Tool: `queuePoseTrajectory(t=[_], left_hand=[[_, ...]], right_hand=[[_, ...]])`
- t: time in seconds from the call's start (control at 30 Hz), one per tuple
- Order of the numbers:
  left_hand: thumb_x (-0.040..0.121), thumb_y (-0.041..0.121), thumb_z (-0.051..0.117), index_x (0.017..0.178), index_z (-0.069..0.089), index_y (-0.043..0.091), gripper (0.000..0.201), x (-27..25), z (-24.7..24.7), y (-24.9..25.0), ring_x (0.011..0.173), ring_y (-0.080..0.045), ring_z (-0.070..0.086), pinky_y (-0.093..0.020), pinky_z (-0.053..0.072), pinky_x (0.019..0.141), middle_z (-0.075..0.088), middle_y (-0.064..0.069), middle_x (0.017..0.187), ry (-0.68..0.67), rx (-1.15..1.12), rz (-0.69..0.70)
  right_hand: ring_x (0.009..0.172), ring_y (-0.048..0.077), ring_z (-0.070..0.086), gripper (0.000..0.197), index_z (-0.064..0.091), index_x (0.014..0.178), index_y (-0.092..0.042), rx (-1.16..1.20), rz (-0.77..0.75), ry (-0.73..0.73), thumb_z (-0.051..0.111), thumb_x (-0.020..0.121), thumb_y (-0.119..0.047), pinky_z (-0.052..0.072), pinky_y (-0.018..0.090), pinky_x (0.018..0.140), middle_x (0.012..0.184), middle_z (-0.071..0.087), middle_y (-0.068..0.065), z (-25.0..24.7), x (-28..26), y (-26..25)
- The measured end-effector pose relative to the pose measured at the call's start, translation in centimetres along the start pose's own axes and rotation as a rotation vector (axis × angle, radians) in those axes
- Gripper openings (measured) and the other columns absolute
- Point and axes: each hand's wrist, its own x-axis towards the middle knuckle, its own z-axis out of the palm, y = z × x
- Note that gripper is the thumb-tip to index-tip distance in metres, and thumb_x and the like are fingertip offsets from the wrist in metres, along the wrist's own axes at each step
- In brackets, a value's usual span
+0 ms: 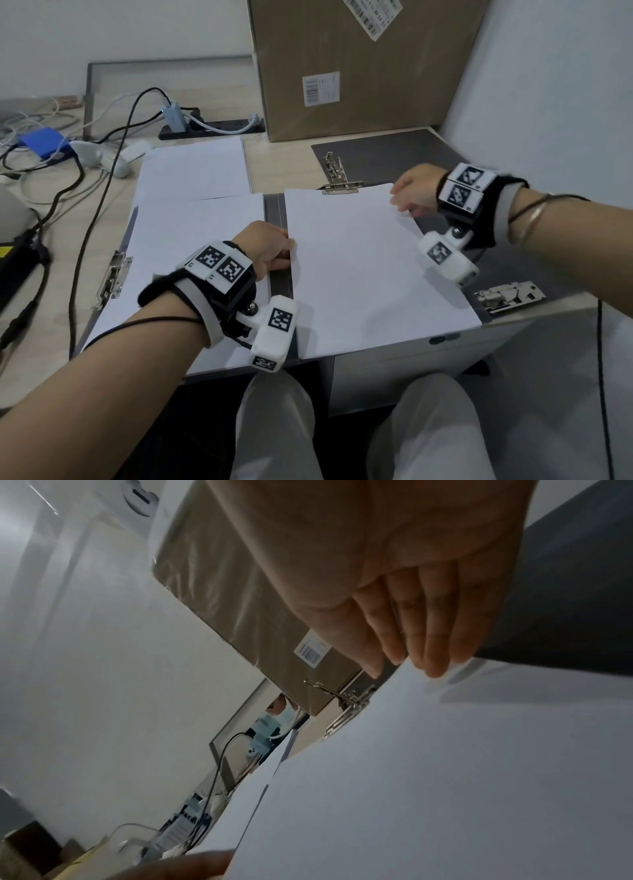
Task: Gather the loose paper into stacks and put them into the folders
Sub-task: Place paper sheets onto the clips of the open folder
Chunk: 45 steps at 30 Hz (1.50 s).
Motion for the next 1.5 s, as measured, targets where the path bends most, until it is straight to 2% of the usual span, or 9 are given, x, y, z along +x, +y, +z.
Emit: queuePoseTrajectory(t=[0.07,0.17,0.27,0.43,0.67,0.97,1.17,1.33,1.5], left_hand=[[0.092,-0.007,0.050,0.075,0.051,0.009,0.024,-0.1,-0.1,-0.1,0.067,-0.013,0.057,-0.018,0.054,0.053,0.056,-0.005,0.077,0.002,0.060,0.020],[0.093,-0.006,0.049,0.077,0.051,0.010,0.022,-0.5,-0.1,0.0,0.065,-0.014,0.058,-0.017,0.054,0.054,0.058,-0.005,0.076,0.006,0.080,0.022],[0.093,-0.006,0.048,0.075,0.052,0.010,0.026,-0.9,-0.2,0.2,0.060,-0.014,0.063,-0.022,0.055,0.062,0.065,-0.002,0.057,-0.025,0.070,-0.021],[0.095,-0.002,0.049,0.079,0.056,0.013,0.023,-1.5,-0.1,0.4,0.068,-0.016,0.062,-0.026,0.054,0.065,0.065,-0.003,0.073,-0.053,0.134,-0.047],[0.092,-0.011,0.048,0.078,0.056,0.009,0.026,-1.4,0.3,-0.2,0.035,-0.007,0.060,-0.020,0.053,0.041,0.063,-0.008,0.068,0.036,0.093,-0.010],[0.090,-0.013,0.046,0.075,0.048,0.015,0.032,-1.1,0.9,-1.1,0.062,-0.015,0.056,-0.014,0.050,0.042,0.053,-0.005,0.075,0.079,0.102,0.091],[0.091,-0.009,0.052,0.077,0.052,0.010,0.023,-2.1,1.0,-1.0,0.052,-0.010,0.062,-0.017,0.054,0.045,0.058,-0.008,0.078,0.075,0.036,0.100],[0.088,0.001,0.064,0.098,0.060,0.005,0.011,-2.5,0.4,-0.6,0.077,-0.011,0.060,-0.027,0.059,0.077,0.057,-0.003,0.091,0.073,0.082,0.122],[0.085,0.013,0.070,0.143,0.040,0.010,0.066,-3.4,-0.1,-0.7,0.122,-0.024,0.053,-0.038,0.040,0.110,0.049,-0.011,0.138,-0.065,0.293,0.151]], right_hand=[[0.062,0.013,0.054,0.005,0.059,0.084,-0.008,0.031,0.022,-0.016,0.060,0.089,-0.005,0.049,0.016,0.045,0.075,0.056,0.008,0.4,-1.2,1.8],[0.089,0.020,0.061,0.029,0.061,0.113,-0.005,0.026,-0.015,0.001,0.065,0.085,-0.009,0.055,0.031,0.082,0.099,0.062,0.010,0.8,-3.0,3.7],[0.120,0.023,0.054,0.046,0.056,0.127,-0.008,-0.056,-0.039,0.007,0.068,0.083,-0.015,0.039,0.031,0.105,0.128,0.058,0.006,0.9,-4.4,4.8],[0.126,0.024,0.050,0.051,0.050,0.131,-0.004,0.040,-0.020,0.017,0.067,0.083,-0.010,0.037,0.039,0.110,0.135,0.054,0.009,0.9,-5.7,6.5],[0.127,0.024,0.048,0.059,0.041,0.139,-0.010,0.251,0.001,-0.021,0.064,0.085,-0.007,0.039,0.036,0.108,0.141,0.047,0.008,0.9,-6.0,6.9],[0.134,0.021,0.043,0.066,0.036,0.142,-0.005,0.093,-0.033,-0.068,0.066,0.084,-0.009,0.030,0.036,0.115,0.145,0.044,0.007,1.1,-7.2,6.8],[0.133,0.022,0.044,0.061,0.035,0.141,-0.001,0.125,-0.022,-0.122,0.062,0.086,-0.002,0.030,0.035,0.115,0.143,0.047,0.009,1.0,-7.3,7.0],[0.137,0.024,0.039,0.069,0.029,0.144,0.002,0.103,-0.017,-0.156,0.064,0.085,-0.008,0.028,0.039,0.116,0.150,0.038,0.012,1.2,-7.3,7.2],[0.128,0.027,0.049,0.051,0.040,0.136,0.004,0.181,-0.029,-0.152,0.057,0.088,0.003,0.041,0.033,0.103,0.141,0.049,0.012,1.2,-7.4,7.3]])
